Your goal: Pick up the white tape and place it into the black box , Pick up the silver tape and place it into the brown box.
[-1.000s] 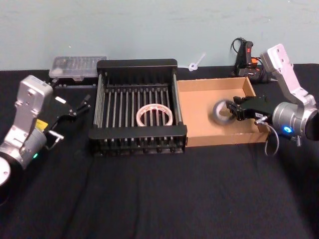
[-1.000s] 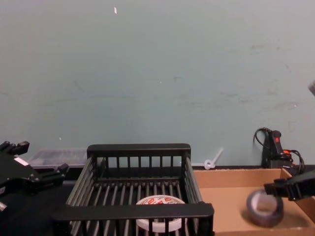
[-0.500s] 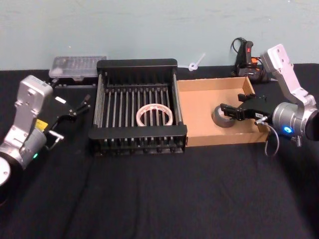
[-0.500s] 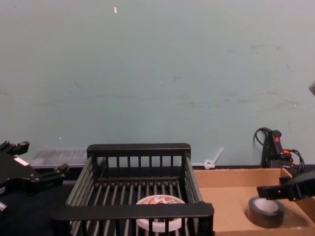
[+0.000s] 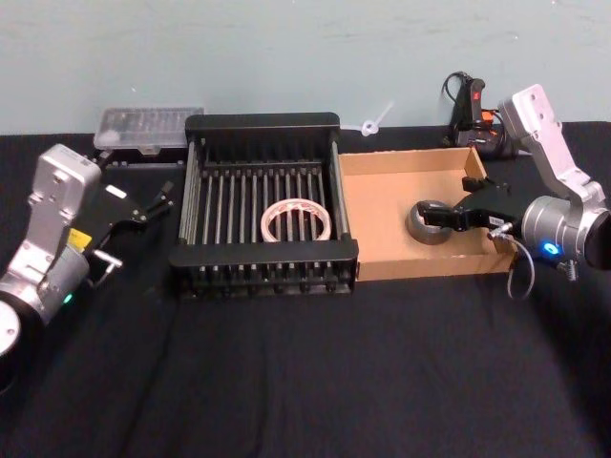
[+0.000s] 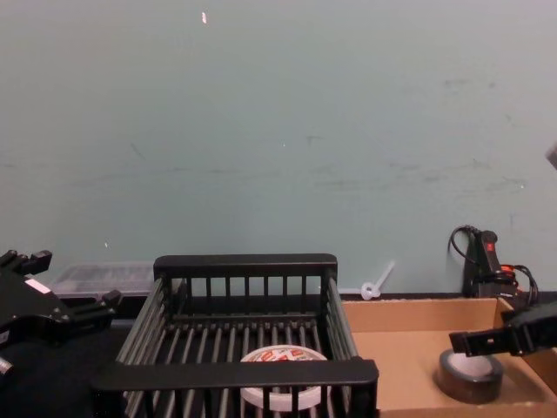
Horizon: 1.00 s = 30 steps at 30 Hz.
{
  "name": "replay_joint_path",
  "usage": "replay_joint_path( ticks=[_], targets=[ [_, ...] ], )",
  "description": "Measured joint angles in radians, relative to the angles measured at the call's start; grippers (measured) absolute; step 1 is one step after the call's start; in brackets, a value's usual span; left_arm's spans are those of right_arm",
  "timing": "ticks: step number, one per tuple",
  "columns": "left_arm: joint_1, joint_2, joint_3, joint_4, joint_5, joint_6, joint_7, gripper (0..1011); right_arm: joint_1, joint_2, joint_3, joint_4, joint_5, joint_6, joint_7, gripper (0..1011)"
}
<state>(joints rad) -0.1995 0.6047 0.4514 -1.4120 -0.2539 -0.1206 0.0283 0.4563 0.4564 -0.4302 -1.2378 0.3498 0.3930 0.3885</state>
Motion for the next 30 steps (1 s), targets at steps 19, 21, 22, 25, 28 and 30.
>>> replay_joint_path(
  ticks=[19, 21, 22, 25, 28, 30],
  targets=[
    [0.000, 0.000, 0.000, 0.000, 0.000, 0.000, 0.000, 1002, -0.181, -0.048, 0.098, -0.133, -0.124, -0.263, -0.264, 1002],
    [0.000, 0.000, 0.000, 0.000, 0.000, 0.000, 0.000, 1002, -0.210, -0.059, 0.118, -0.140, -0.127, -0.303, -0.287, 1002],
    [0.000, 0.000, 0.000, 0.000, 0.000, 0.000, 0.000, 1001, -0.227, -0.066, 0.130, -0.144, -0.127, -0.326, -0.299, 1003],
    [0.000, 0.000, 0.000, 0.000, 0.000, 0.000, 0.000, 1001, -0.250, -0.076, 0.147, -0.146, -0.124, -0.355, -0.309, 1002],
    [0.000, 0.000, 0.000, 0.000, 0.000, 0.000, 0.000, 1002, -0.273, -0.089, 0.166, -0.148, -0.118, -0.379, -0.316, 1002],
    [0.000, 0.000, 0.000, 0.000, 0.000, 0.000, 0.000, 1001, -0.285, -0.094, 0.174, -0.151, -0.117, -0.385, -0.317, 1002]
  ],
)
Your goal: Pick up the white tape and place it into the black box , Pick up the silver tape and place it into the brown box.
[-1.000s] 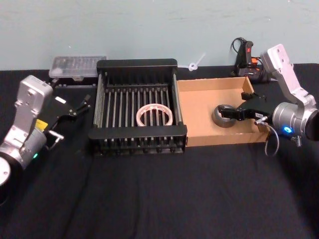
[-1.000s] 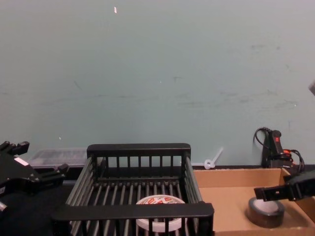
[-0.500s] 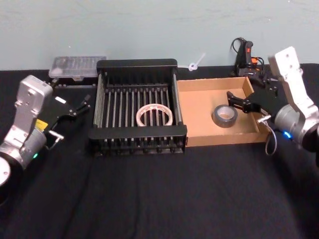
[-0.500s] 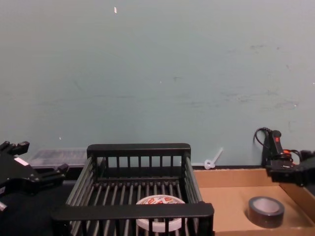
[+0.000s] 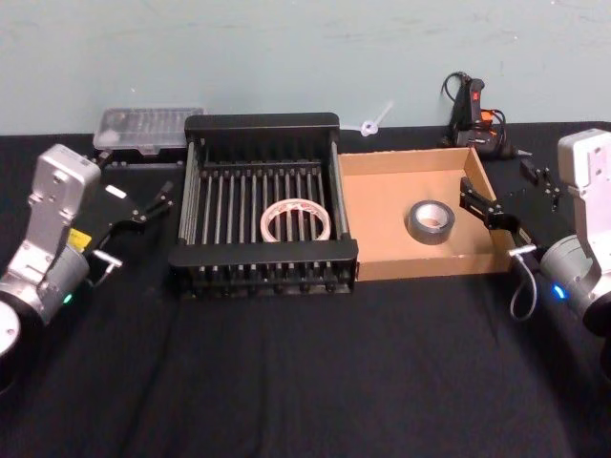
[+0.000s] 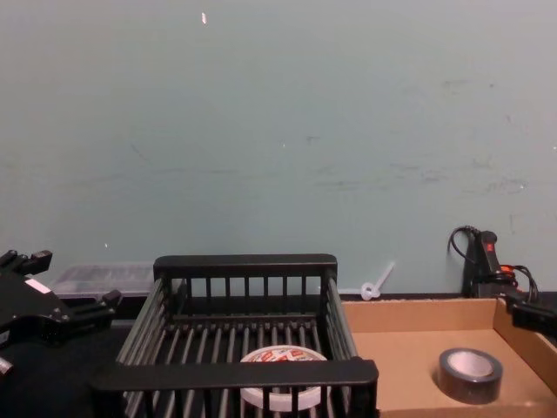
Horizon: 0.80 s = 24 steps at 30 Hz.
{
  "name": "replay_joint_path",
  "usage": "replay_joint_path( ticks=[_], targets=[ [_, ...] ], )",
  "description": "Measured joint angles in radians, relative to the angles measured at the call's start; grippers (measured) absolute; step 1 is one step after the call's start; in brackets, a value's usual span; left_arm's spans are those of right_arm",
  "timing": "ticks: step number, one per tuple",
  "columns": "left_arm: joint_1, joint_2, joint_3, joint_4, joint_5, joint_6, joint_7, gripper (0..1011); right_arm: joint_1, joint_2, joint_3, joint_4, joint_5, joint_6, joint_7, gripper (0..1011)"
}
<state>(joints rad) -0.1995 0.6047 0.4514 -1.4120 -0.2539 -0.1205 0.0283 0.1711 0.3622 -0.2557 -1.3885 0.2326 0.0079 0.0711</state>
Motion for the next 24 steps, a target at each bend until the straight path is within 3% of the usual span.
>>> replay_joint_path(
  ticks=[9, 24],
  targets=[
    [0.000, 0.000, 0.000, 0.000, 0.000, 0.000, 0.000, 1001, -0.018, -0.018, 0.026, -0.013, -0.003, -0.003, -0.002, 1002],
    [0.000, 0.000, 0.000, 0.000, 0.000, 0.000, 0.000, 1001, -0.015, -0.014, 0.020, -0.010, -0.004, -0.001, -0.001, 1002]
  ],
)
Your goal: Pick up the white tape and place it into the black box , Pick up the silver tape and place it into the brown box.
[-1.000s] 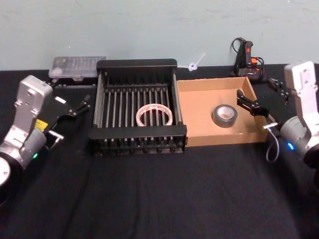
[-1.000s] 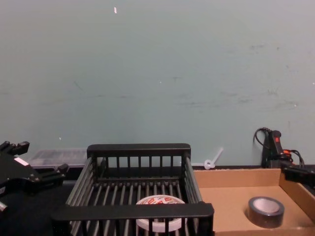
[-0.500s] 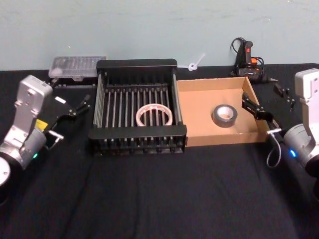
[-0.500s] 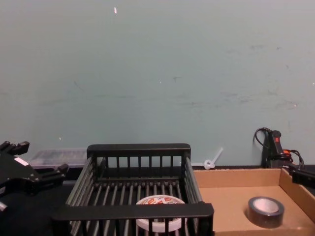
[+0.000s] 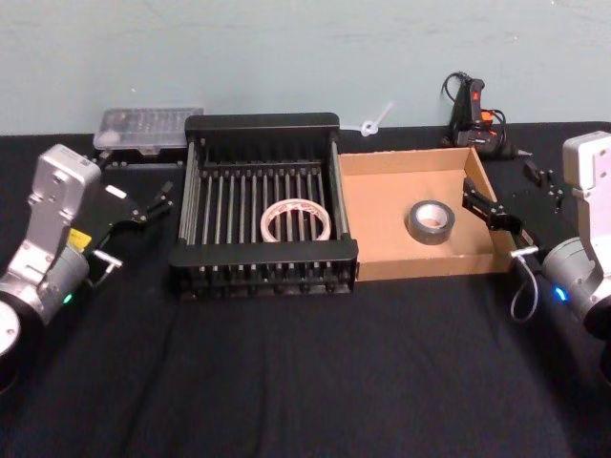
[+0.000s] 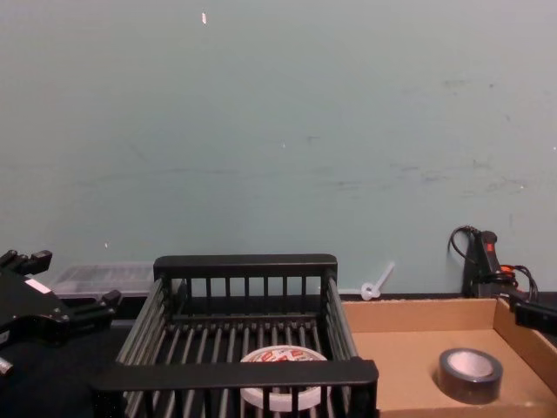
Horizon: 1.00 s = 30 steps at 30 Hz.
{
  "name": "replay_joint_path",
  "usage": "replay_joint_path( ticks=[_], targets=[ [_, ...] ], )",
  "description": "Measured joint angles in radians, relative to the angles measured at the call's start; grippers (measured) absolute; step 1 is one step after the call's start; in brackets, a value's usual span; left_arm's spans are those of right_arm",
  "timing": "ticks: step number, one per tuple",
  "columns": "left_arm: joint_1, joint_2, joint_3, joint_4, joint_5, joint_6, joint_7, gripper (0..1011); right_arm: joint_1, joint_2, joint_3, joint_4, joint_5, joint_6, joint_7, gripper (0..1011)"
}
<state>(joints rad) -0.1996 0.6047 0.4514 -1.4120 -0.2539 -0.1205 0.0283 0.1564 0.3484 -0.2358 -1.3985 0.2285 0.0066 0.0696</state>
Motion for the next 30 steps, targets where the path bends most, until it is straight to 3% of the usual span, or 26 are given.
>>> replay_joint_path(
  ticks=[30],
  targets=[
    [0.000, 0.000, 0.000, 0.000, 0.000, 0.000, 0.000, 1001, 0.002, 0.002, -0.003, 0.002, 0.000, 0.000, 0.001, 1002]
  ],
)
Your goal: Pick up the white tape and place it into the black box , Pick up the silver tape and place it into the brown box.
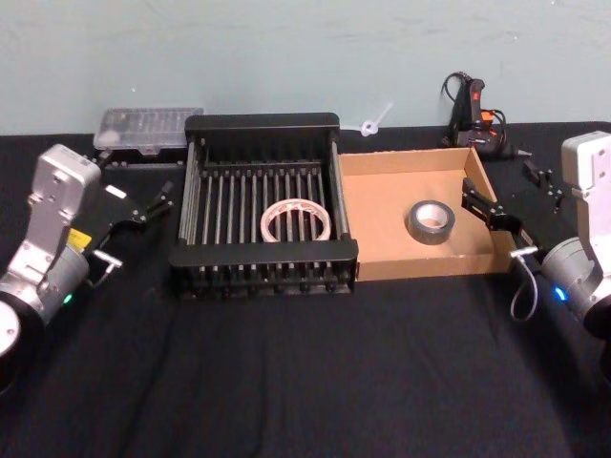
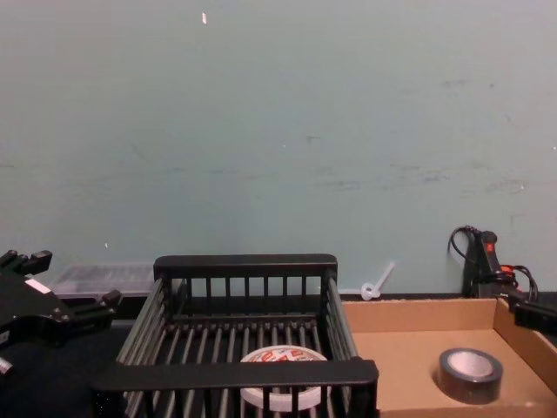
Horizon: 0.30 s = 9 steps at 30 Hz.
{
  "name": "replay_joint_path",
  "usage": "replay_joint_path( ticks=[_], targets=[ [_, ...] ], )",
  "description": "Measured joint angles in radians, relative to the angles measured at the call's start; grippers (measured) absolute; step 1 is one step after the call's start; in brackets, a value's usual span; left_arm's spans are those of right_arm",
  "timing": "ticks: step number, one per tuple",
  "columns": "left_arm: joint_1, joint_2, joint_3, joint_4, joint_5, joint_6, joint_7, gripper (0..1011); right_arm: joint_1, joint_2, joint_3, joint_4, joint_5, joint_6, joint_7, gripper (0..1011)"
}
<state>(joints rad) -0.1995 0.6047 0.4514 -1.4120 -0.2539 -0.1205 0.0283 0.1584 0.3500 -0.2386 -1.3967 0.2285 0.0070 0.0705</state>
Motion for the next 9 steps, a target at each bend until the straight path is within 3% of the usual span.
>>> replay_joint_path(
  ticks=[9],
  targets=[
    [0.000, 0.000, 0.000, 0.000, 0.000, 0.000, 0.000, 1001, 0.000, 0.000, 0.000, 0.000, 0.000, 0.000, 0.000, 1002]
  ],
)
